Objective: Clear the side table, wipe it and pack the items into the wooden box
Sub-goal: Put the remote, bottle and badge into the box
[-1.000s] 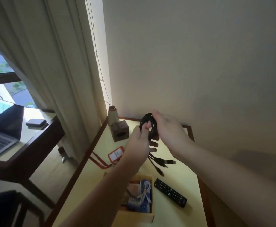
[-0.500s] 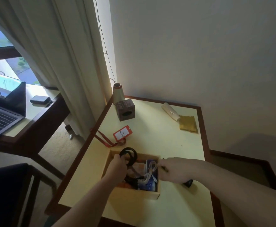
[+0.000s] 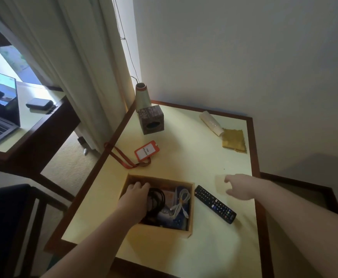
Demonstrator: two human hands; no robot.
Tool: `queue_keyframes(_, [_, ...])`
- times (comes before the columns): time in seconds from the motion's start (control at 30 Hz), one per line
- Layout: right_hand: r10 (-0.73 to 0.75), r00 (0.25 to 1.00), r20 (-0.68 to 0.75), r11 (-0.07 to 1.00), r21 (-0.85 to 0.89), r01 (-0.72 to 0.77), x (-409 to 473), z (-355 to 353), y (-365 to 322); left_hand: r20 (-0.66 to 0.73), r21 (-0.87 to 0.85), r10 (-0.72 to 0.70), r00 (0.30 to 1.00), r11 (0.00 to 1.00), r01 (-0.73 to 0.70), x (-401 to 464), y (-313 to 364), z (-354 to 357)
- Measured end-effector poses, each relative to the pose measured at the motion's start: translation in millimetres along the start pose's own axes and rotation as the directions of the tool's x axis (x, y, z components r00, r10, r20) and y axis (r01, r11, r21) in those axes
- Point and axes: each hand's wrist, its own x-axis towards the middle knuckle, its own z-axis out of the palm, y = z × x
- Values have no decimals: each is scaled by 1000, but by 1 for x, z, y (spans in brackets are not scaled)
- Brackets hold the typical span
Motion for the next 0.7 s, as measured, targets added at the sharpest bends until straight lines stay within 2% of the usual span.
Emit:
queue_keyframes(0.13, [64,997,-51,998,2,-64,30,-8,26,70,122,111,991,985,-119,-4,7,-7])
queue_keyframes(0.23, [94,991,-92,995,-9,-95,52,-18,40,41,181,189,981,964,-193,0,14,-21])
queue_keyframes(0.33, [115,983,-140,993,20,-113,74,-29,53,-50,112,221,974,970,-214,11,21,-39])
queue_keyframes(0.43, [143,970,-195,988,87,-128,95,-42,58,-199,18,258,945,965,-260,32,29,-55])
queue_keyframes(0.5, [132,963,-233,989,91,-114,113,-53,57,-236,-43,255,938,961,-272,52,31,-59])
queue_keyframes(0.6, [110,950,-294,992,96,-85,143,-75,55,-50,-43,260,964,964,-262,83,33,-53])
queue_keyframes(0.7, [127,930,-345,987,142,-82,177,-98,51,89,37,296,951,953,-301,97,33,-42])
